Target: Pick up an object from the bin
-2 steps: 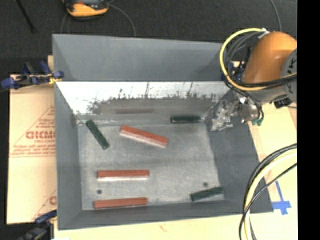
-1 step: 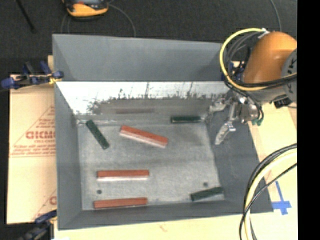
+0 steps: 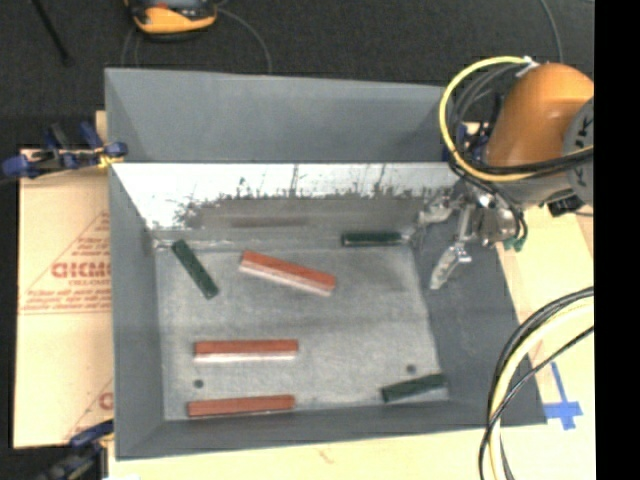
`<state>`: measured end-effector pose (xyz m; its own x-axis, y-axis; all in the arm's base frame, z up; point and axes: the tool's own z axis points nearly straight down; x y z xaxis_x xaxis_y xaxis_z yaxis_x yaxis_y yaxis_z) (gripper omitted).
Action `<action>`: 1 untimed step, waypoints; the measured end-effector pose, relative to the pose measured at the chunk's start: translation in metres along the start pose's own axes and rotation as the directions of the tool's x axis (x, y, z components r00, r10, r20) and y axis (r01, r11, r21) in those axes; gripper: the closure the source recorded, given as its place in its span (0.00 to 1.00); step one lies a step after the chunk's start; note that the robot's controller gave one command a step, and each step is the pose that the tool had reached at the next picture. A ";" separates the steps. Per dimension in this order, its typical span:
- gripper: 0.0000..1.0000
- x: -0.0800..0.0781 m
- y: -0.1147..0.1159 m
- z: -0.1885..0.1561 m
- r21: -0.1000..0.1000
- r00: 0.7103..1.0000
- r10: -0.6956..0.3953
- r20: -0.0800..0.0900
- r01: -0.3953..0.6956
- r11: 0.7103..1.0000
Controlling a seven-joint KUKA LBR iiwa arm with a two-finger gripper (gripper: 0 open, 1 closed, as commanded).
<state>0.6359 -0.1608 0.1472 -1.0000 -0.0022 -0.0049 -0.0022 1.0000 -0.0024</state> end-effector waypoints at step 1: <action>0.00 0.000 0.001 0.001 0.000 1.000 0.005 0.001 -0.005 1.000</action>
Offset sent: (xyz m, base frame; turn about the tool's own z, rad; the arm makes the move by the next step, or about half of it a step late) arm 0.0152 0.0175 0.0248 -0.0374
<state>0.6357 -0.1597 0.1465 -1.0000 0.0024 -0.0054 0.0025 1.0000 -0.0027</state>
